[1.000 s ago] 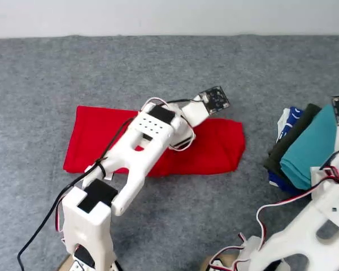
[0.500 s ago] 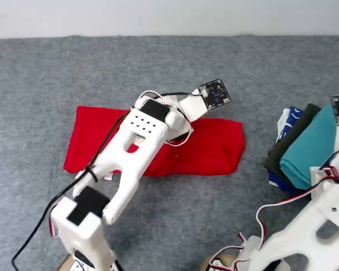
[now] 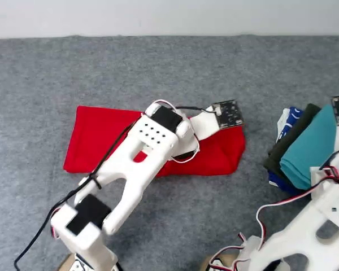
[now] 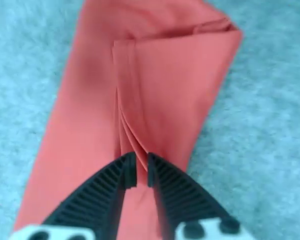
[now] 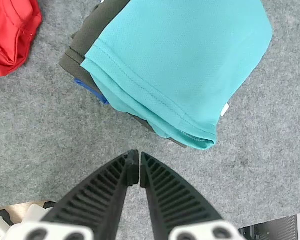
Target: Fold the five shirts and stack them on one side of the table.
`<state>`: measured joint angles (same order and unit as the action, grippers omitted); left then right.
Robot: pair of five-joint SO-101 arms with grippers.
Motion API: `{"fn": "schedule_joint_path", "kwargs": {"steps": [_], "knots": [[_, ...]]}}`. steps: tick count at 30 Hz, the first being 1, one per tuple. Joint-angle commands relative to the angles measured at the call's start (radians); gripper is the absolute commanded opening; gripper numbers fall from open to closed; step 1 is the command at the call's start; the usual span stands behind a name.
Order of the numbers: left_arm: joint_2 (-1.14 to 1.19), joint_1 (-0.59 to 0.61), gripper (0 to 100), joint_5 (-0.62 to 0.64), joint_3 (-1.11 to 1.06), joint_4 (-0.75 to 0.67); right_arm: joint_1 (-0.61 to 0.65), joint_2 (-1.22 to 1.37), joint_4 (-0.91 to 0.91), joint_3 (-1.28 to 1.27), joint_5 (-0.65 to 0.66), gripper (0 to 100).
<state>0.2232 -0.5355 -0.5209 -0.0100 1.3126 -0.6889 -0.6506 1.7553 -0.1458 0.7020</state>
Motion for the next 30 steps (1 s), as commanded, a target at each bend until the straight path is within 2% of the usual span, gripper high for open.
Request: {"fn": "schedule_joint_path", "kwargs": {"steps": [1, 8, 14, 20, 25, 30], "knots": [[0.066, 0.081, 4, -0.009, 0.007, -0.086, -0.008, -0.024, 0.039, 0.005, -0.002, 1.0], [0.261, 0.178, 4, -0.011, 0.039, -0.183, -0.008, -0.024, 0.039, 0.005, -0.002, 0.9], [0.256, 0.181, 4, -0.015, 0.229, -0.048, -0.008, -0.024, 0.039, 0.005, -0.002, 1.0], [0.172, 0.087, 4, -0.014, 0.397, 0.158, -0.008, -0.024, 0.039, 0.005, -0.002, 1.0], [0.137, -0.018, 4, -0.015, 0.404, 0.292, -0.008, -0.024, 0.039, 0.005, -0.002, 1.0], [0.189, -0.005, 4, -0.014, 0.367, 0.311, -0.008, -0.024, 0.039, 0.005, -0.002, 0.9]]}}
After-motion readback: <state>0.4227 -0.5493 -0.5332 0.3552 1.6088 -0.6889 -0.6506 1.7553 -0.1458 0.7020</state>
